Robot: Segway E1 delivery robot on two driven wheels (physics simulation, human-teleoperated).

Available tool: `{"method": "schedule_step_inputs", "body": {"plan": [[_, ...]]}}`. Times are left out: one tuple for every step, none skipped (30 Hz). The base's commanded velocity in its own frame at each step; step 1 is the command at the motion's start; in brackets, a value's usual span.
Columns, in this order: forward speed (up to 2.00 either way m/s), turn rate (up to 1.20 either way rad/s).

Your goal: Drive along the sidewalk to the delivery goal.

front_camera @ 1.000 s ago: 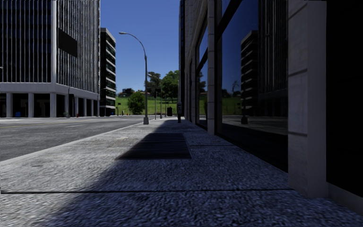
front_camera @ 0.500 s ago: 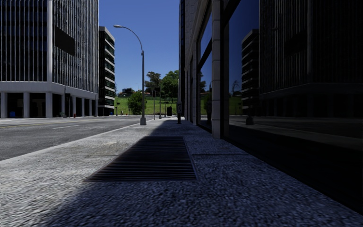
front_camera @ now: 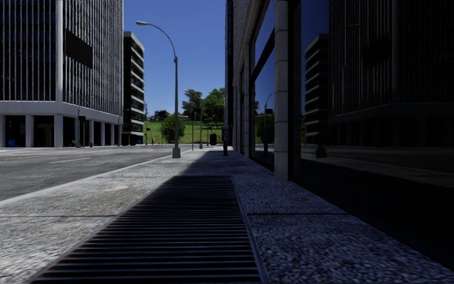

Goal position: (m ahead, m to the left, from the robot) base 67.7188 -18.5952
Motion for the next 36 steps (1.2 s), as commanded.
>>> {"method": "schedule_step_inputs", "body": {"plan": [[2.0, 0.19], [2.0, 0.19], [2.0, 0.19], [2.0, 0.19], [2.0, 0.2], [2.0, 0.22], [2.0, 0.24], [2.0, 0.25], [2.0, 0.25], [2.0, 0.25], [2.0, 0.25], [2.0, 0.25], [2.0, 0.25], [2.0, 0.25], [2.0, 0.25], [2.0, 0.25], [2.0, 0.25], [2.0, 0.21], [2.0, 0.21], [2.0, 0.1], [2.0, 0.0], [2.0, 0.0], [2.0, 0.0], [2.0, 0.0], [2.0, 0.0], [2.0, 0.0], [2.0, 0.0], [2.0, 0.0], [2.0, 0.0], [2.0, 0.0], [2.0, 0.0], [2.0, 0.0], [2.0, 0.0], [2.0, 0.0], [2.0, 0.0], [2.0, 0.0]]}}
